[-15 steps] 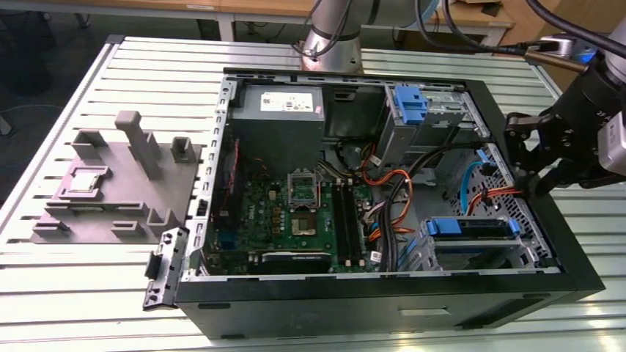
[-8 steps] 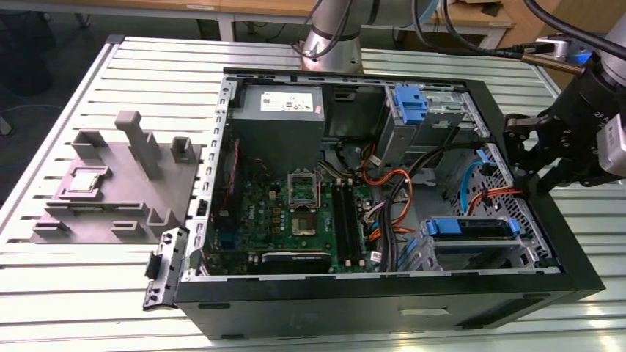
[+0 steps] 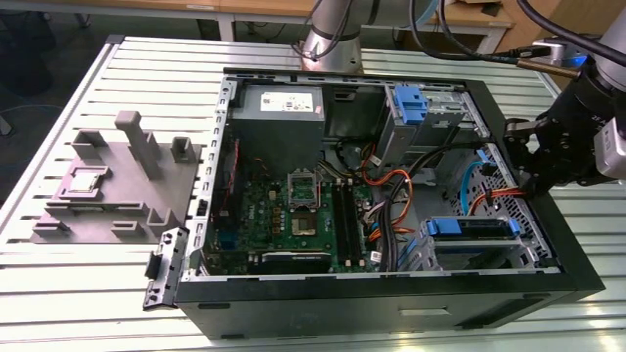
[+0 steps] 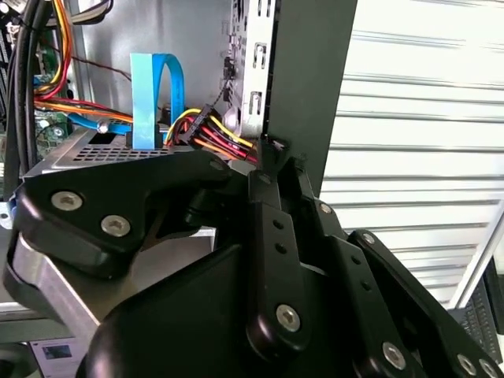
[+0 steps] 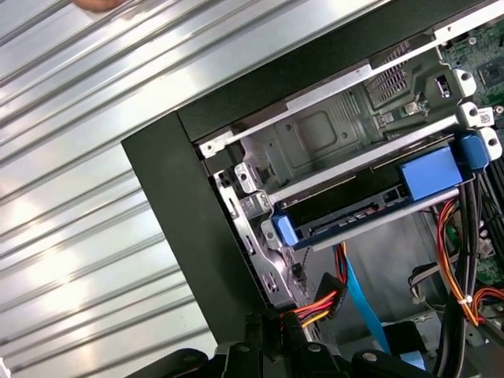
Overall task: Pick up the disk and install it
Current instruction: 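Insert the first disk wire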
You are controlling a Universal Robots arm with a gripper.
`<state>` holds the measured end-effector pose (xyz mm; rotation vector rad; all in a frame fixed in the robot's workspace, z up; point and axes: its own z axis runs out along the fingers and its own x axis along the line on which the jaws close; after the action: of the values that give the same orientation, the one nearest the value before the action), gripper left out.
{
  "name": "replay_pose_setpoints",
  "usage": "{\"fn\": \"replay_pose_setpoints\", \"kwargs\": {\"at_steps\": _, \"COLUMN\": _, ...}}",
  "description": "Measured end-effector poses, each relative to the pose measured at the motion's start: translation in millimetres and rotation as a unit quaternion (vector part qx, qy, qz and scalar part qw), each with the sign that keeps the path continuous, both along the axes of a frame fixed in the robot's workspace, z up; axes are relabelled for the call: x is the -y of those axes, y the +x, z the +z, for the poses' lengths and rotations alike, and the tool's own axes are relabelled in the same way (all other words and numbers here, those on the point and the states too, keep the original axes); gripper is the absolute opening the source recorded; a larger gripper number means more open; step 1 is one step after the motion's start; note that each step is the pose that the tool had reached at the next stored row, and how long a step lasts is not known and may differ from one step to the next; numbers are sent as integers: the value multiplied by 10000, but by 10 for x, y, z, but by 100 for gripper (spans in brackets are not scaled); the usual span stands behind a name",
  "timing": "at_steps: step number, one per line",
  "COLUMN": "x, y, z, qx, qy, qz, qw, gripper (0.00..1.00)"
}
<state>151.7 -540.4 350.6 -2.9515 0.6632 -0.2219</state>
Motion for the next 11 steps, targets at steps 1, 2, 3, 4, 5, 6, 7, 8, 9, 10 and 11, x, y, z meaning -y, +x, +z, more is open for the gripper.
{"fn": "replay_pose_setpoints", "kwargs": {"at_steps": 1, "x": 0, "y": 0, "z": 0, "qx": 7, "qy": -1, "qz": 3, "qw": 10000, "gripper": 25}}
{"fn": "replay_pose_setpoints", "kwargs": {"at_steps": 2, "x": 0, "y": 0, "z": 0, "qx": 12, "qy": -4, "qz": 6, "qw": 10000, "gripper": 25}}
{"fn": "replay_pose_setpoints", "kwargs": {"at_steps": 3, "x": 0, "y": 0, "z": 0, "qx": 14, "qy": -7, "qz": 7, "qw": 10000, "gripper": 25}}
{"fn": "replay_pose_setpoints", "kwargs": {"at_steps": 4, "x": 0, "y": -1, "z": 0, "qx": 15, "qy": -11, "qz": 7, "qw": 10000, "gripper": 25}}
{"fn": "replay_pose_setpoints", "kwargs": {"at_steps": 5, "x": 0, "y": -1, "z": 0, "qx": 16, "qy": -17, "qz": 8, "qw": 10000, "gripper": 25}}
{"fn": "replay_pose_setpoints", "kwargs": {"at_steps": 6, "x": 0, "y": -1, "z": 3, "qx": 17, "qy": -23, "qz": 10, "qw": 10000, "gripper": 23}}
{"fn": "replay_pose_setpoints", "kwargs": {"at_steps": 7, "x": 0, "y": -1, "z": 3, "qx": 17, "qy": -27, "qz": 12, "qw": 10000, "gripper": 23}}
{"fn": "replay_pose_setpoints", "kwargs": {"at_steps": 8, "x": 0, "y": -1, "z": 2, "qx": 17, "qy": -30, "qz": 14, "qw": 10000, "gripper": 18}}
{"fn": "replay_pose_setpoints", "kwargs": {"at_steps": 9, "x": 0, "y": -1, "z": 1, "qx": 17, "qy": -32, "qz": 16, "qw": 10000, "gripper": 18}}
{"fn": "replay_pose_setpoints", "kwargs": {"at_steps": 10, "x": 0, "y": -1, "z": 2, "qx": 17, "qy": -34, "qz": 18, "qw": 10000, "gripper": 18}}
{"fn": "replay_pose_setpoints", "kwargs": {"at_steps": 11, "x": 0, "y": -1, "z": 6, "qx": 16, "qy": -36, "qz": 20, "qw": 10000, "gripper": 18}}
